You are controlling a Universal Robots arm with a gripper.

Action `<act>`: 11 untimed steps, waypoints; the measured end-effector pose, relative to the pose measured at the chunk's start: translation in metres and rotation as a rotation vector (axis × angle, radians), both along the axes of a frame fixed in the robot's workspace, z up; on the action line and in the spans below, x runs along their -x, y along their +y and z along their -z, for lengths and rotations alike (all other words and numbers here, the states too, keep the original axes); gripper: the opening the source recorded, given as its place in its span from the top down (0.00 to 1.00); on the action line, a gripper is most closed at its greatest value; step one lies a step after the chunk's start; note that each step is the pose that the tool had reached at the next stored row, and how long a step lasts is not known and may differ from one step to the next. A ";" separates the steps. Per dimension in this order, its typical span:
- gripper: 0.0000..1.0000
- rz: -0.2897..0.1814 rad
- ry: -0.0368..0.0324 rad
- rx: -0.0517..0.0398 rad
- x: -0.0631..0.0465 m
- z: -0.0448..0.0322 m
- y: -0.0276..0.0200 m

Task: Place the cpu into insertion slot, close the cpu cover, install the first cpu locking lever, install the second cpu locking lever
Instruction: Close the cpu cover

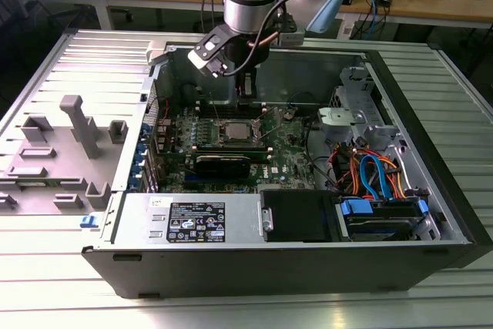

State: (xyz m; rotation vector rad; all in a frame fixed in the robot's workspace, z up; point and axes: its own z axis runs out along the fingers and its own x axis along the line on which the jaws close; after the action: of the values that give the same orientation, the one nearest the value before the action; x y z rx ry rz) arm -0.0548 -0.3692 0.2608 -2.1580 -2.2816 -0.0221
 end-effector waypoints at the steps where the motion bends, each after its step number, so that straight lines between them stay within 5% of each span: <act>1: 0.89 0.000 0.0000 0.0000 0.000 -0.0002 0.0000; 11: 0.89 0.000 0.0000 0.0000 0.000 -0.0024 0.0000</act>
State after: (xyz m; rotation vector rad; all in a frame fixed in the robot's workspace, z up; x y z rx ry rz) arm -0.0548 -0.3692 0.2632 -2.1580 -2.2816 -0.0221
